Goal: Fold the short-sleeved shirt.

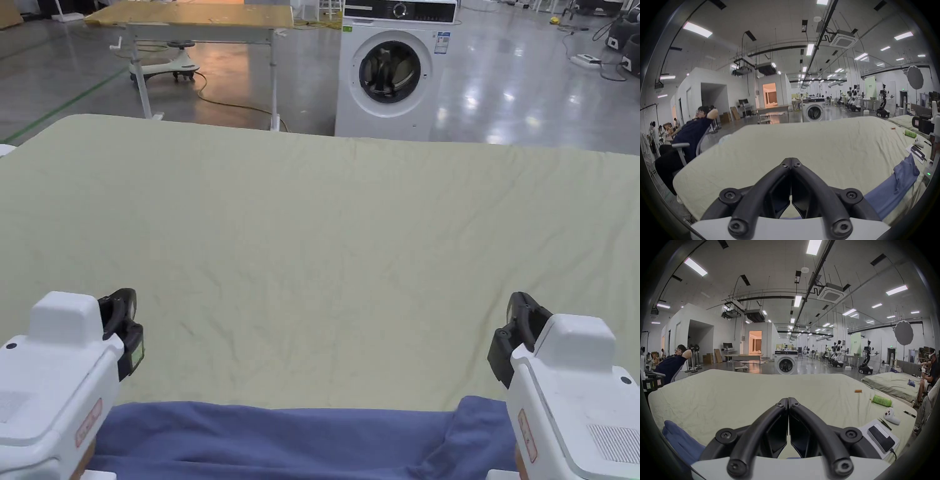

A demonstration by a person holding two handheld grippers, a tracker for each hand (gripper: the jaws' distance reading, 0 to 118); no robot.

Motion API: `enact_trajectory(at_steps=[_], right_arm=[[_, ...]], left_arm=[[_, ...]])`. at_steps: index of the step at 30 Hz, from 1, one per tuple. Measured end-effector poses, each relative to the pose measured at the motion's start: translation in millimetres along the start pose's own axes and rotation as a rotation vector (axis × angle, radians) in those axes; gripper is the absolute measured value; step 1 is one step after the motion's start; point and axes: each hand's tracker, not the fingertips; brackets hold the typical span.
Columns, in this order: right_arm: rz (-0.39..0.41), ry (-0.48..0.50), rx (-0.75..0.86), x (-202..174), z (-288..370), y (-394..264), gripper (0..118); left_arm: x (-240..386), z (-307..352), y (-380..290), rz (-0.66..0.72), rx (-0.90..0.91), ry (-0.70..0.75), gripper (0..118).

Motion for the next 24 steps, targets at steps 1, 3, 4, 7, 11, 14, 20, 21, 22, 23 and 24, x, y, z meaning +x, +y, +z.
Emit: enact_trajectory(at_steps=[1, 3, 4, 7, 11, 14, 20, 21, 22, 23, 24], right_arm=[[0.001, 0.004, 0.008, -1, 0, 1, 0], [0.008, 0.01, 0.013, -5, -3, 3, 0], [0.009, 0.014, 0.018, -7, -3, 4, 0], [0.013, 0.029, 0.019, -12, -8, 4, 0], [0.02, 0.053, 0.002, -20, -16, 1, 0], [0.021, 0.069, -0.015, -24, -20, -1, 0], [0.025, 0.09, -0.047, -26, -25, -8, 0], [0.022, 0.093, -0.053, -26, -26, -9, 0], [0.019, 0.096, -0.059, -26, -26, -10, 0], [0.02, 0.097, -0.064, -26, -25, -9, 0], [0.022, 0.097, -0.068, -26, -25, -10, 0]], left_arm=[[-11, 0, -2, 0.032, -0.039, -0.011, 0], [-33, 1, -8, 0.082, -0.102, -0.008, 0], [-43, 0, -11, 0.099, -0.142, -0.022, 0], [-77, -1, -24, 0.181, -0.241, -0.068, 0], [-118, -12, -44, 0.303, -0.39, -0.191, 0], [-141, -21, -59, 0.445, -0.478, -0.284, 0], [-169, -47, -96, 0.67, -0.638, -0.461, 51], [-194, -68, -121, 0.717, -0.686, -0.492, 70], [-203, -79, -134, 0.76, -0.73, -0.535, 83], [-205, -83, -142, 0.791, -0.757, -0.551, 85], [-208, -88, -150, 0.82, -0.772, -0.56, 85]])
